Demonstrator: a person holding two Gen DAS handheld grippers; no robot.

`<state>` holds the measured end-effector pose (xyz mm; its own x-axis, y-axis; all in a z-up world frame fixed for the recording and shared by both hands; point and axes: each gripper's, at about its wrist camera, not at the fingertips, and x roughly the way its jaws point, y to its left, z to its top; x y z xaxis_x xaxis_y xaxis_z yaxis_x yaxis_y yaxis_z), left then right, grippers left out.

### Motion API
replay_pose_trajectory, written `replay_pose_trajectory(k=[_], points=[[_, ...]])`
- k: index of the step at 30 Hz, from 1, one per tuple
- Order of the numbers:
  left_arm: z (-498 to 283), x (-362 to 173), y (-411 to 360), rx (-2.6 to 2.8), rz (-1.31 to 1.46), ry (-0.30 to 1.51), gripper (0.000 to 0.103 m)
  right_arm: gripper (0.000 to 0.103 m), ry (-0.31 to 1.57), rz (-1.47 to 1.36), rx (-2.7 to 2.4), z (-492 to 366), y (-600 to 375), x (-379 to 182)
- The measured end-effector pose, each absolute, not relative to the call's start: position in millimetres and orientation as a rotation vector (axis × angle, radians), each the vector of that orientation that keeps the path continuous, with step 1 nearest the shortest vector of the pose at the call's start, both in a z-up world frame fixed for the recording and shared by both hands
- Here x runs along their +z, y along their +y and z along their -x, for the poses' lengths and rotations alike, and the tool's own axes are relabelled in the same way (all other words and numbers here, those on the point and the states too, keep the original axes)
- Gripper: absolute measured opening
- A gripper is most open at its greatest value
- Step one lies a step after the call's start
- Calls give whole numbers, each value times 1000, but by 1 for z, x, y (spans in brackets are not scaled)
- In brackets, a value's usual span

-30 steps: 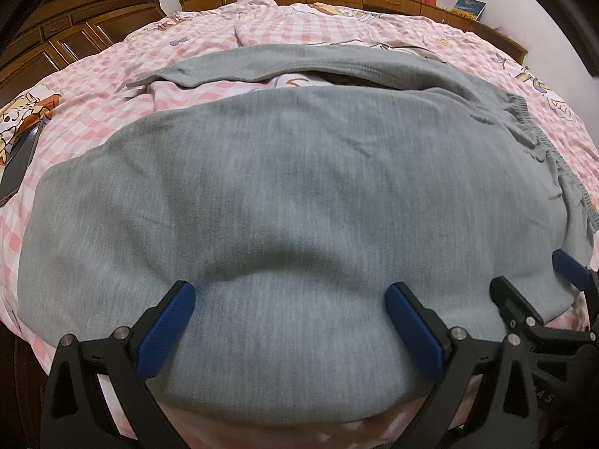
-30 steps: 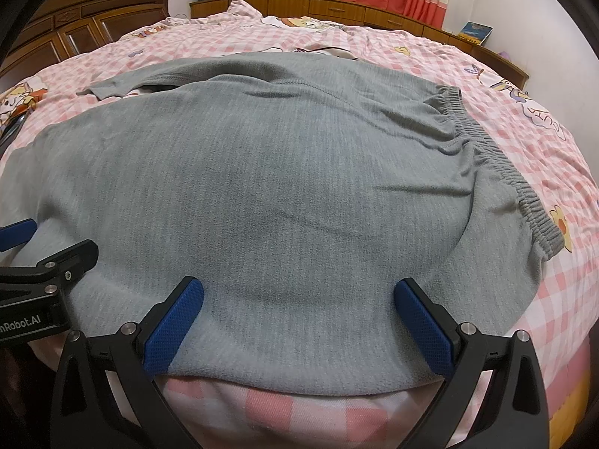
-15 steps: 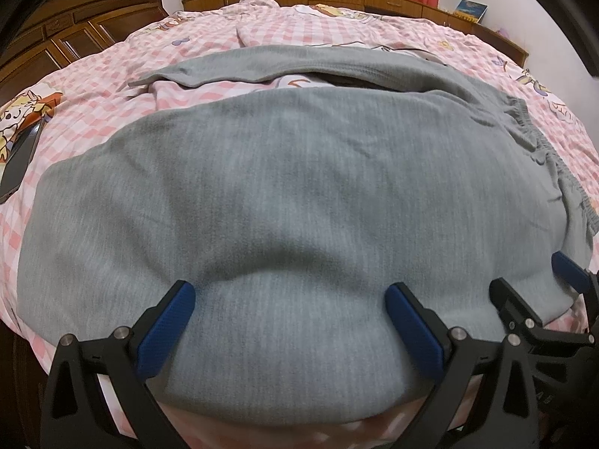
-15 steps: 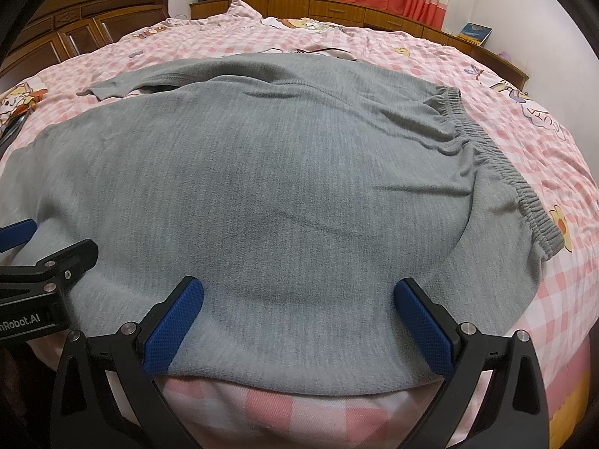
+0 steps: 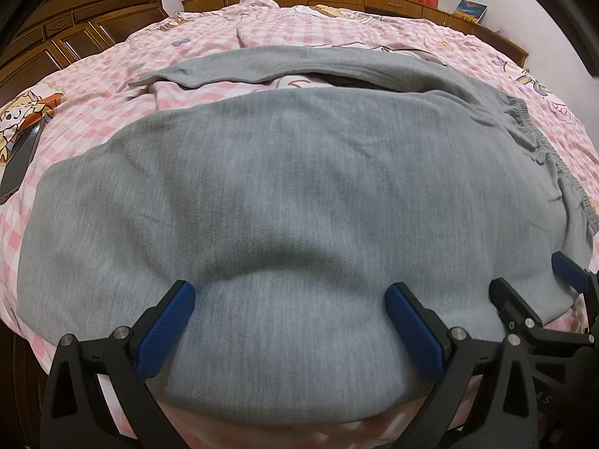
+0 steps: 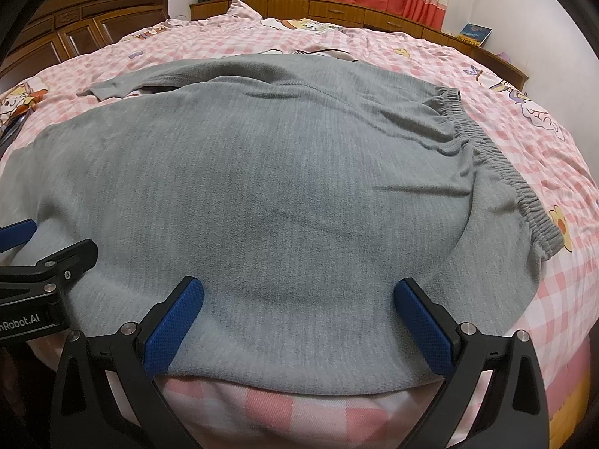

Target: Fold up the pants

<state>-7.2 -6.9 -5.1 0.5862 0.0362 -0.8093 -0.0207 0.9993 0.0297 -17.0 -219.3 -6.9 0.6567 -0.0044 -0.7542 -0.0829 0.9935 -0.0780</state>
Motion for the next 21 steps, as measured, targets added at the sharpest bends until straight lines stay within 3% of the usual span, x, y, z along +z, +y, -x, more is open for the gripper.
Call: replay_pose_trajectory(k=[21], points=[[10,23,18,42,-13,932,103,95,856,2,102,13,-276,35]])
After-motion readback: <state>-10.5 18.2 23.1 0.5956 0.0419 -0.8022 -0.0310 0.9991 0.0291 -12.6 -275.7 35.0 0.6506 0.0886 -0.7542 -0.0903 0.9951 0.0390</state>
